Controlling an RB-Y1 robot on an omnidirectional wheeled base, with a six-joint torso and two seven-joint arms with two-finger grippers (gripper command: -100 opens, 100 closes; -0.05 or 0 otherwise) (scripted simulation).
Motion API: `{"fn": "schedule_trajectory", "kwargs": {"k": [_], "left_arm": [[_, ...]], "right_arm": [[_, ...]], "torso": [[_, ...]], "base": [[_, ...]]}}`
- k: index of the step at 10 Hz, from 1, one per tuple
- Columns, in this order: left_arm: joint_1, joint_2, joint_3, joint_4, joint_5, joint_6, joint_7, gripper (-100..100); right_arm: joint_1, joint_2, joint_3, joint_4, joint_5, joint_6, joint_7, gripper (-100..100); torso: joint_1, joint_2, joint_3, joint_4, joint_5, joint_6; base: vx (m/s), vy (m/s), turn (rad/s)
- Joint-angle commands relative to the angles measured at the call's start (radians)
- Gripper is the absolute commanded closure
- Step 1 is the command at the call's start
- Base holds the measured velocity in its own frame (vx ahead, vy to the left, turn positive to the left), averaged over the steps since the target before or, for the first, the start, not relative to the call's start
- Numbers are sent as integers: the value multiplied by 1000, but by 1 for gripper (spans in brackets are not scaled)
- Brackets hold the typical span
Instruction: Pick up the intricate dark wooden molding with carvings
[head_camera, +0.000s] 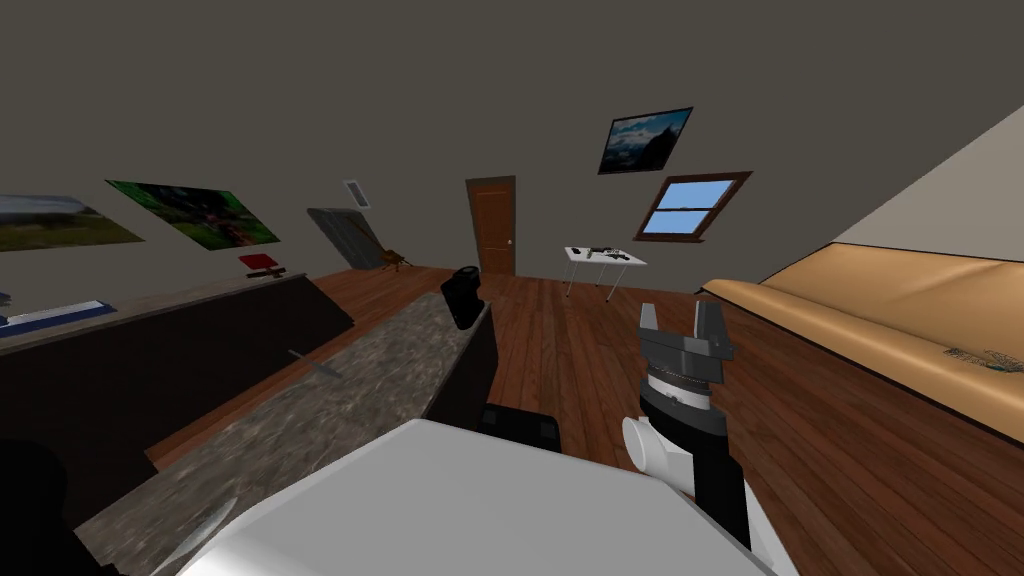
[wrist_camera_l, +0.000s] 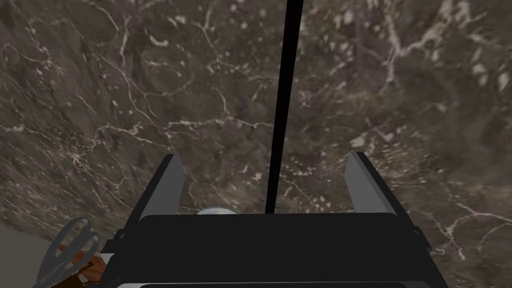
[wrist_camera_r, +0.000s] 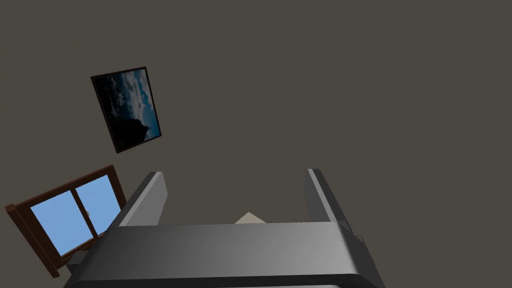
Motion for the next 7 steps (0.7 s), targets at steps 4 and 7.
{"fn": "schedule_trajectory", "kwargs": {"k": [4, 7], "left_arm": [[99, 57, 8, 27, 41, 12, -5, -100], [102, 67, 8, 26, 48, 24, -5, 0]], "right_arm": [[0, 0, 0, 0, 0, 0, 0, 0], [0, 0, 0, 0, 0, 0, 0, 0]], "torso": [[-2, 1, 1, 0, -1, 0], [-3, 2, 1, 1, -1, -1]], "base": [[16, 28, -129], [9, 19, -64]]}}
